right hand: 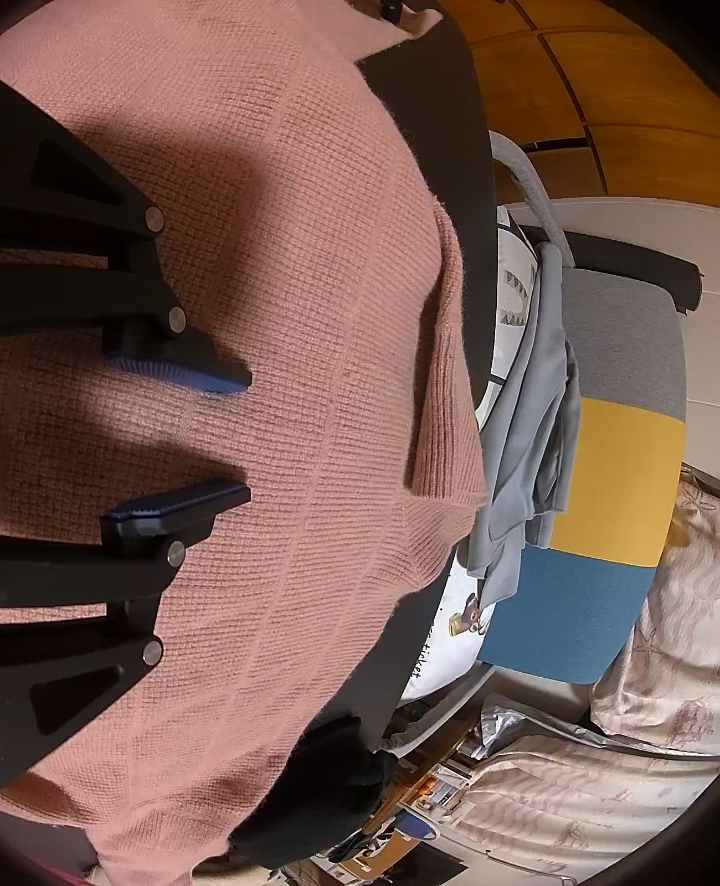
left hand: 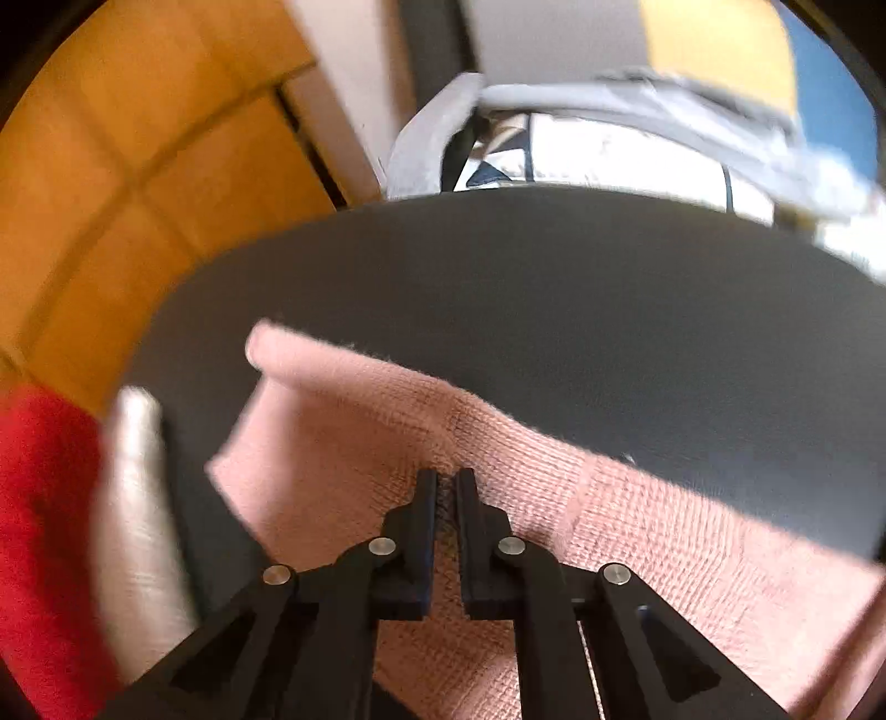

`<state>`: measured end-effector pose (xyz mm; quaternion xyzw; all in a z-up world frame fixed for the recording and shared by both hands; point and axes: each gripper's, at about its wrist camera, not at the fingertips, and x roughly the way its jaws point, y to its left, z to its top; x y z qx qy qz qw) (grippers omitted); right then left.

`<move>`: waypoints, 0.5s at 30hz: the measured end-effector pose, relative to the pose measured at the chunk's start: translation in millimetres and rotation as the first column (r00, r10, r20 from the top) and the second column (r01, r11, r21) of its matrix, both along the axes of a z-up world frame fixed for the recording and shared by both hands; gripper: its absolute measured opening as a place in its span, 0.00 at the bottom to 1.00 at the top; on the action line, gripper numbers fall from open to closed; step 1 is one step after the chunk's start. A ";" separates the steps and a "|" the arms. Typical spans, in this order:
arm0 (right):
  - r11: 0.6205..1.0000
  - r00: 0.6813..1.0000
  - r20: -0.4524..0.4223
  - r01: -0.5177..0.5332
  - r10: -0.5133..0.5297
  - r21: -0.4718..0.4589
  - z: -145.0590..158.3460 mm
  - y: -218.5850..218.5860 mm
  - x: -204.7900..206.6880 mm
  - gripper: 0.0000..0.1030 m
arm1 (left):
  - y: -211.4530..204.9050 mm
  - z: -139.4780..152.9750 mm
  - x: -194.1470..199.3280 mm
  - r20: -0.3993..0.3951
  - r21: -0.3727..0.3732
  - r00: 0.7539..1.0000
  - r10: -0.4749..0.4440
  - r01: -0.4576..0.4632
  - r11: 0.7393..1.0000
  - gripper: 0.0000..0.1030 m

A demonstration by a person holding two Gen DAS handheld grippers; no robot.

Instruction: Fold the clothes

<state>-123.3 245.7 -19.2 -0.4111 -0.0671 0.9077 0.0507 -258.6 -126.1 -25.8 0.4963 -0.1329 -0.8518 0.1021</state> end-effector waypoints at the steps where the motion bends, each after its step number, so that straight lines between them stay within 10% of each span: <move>1: 1.000 1.000 0.000 0.000 0.000 0.001 -0.4 0.1 -0.2 0.33 | 6.4 3.6 2.3 -0.015 -0.007 1.000 -0.028 0.028 1.000 0.06; 15: 1.000 1.000 -0.005 0.006 -0.006 -0.005 -1.4 0.1 -0.8 0.33 | -87.6 122.1 -22.6 -0.230 -0.041 0.933 0.277 -0.293 0.955 0.00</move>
